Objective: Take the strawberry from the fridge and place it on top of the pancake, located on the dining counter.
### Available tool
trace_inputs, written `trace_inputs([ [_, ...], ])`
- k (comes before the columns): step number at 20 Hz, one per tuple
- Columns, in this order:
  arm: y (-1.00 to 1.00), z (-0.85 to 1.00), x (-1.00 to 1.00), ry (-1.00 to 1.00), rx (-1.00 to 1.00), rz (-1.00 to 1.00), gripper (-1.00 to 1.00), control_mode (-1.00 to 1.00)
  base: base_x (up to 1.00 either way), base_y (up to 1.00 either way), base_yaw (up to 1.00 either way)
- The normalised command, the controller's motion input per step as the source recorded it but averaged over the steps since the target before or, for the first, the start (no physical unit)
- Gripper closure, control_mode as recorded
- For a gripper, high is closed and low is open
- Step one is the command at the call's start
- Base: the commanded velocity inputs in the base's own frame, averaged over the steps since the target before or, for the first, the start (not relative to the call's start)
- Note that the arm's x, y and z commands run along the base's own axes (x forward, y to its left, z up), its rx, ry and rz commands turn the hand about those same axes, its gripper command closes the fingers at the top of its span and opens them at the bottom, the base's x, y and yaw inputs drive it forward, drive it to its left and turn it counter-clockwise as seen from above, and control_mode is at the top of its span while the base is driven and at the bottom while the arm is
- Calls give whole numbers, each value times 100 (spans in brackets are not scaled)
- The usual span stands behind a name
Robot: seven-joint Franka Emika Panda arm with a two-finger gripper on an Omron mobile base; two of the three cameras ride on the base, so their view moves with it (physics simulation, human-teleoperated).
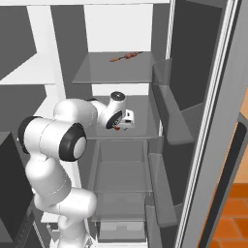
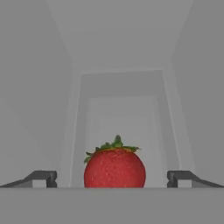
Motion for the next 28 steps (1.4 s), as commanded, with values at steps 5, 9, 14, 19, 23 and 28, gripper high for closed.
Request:
trace_inputs([
  [5, 3, 0, 3, 0, 0, 0, 100, -100, 0, 0, 0],
  [9, 4, 0, 1, -4, 0, 0, 100, -100, 0, 0, 0],
  [14, -8, 5, -36, -27, 2, 0, 100, -100, 0, 0, 0],
  [19, -21, 53, -62, -19, 3, 0, 100, -100, 0, 0, 0],
  [23, -18, 95, -86, 0, 0, 0, 100, -100, 0, 0, 0],
  [28, 0, 94, -100, 9, -3, -5, 100, -100, 0, 0, 0],
])
